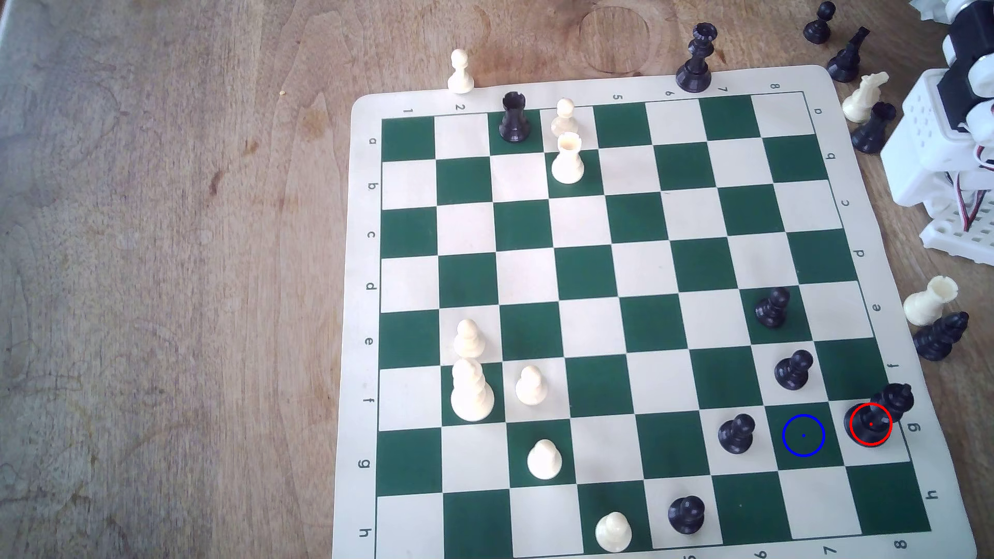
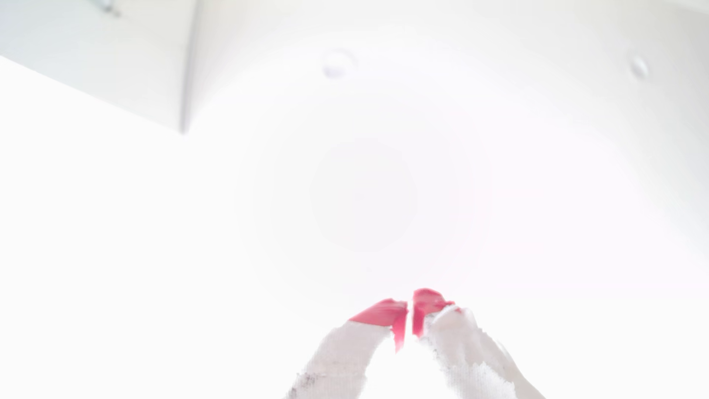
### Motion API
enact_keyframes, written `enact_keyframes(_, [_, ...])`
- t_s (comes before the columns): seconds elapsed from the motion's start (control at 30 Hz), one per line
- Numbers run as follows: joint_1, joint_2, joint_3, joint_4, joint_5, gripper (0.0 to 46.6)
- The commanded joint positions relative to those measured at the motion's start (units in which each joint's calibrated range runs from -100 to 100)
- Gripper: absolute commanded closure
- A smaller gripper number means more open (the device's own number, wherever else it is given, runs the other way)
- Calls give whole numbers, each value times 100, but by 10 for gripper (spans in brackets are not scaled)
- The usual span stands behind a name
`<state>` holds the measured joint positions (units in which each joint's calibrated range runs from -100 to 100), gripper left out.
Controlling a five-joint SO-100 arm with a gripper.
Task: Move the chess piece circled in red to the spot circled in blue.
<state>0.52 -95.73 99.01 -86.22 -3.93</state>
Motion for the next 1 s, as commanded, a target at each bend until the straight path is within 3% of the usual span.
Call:
enact_keyframes(0.0, [-846, 6, 90, 2397, 405, 464])
enact_keyframes(0.2, [-1706, -3, 54, 5288, 1006, 465])
enact_keyframes(0.3, [-2199, 192, -73, 6066, 1162, 465])
enact_keyframes(0.53, [-2167, 787, -1959, 9031, 943, 464])
enact_keyframes(0.57, [-2175, 1050, -2738, 10227, 821, 464])
enact_keyframes(0.67, [-2144, 1423, -3745, 11701, 620, 453])
enact_keyframes(0.83, [-2504, 2119, -5286, 13978, 230, 393])
enact_keyframes(0.97, [-3020, 2247, -5467, 14789, 49, 384])
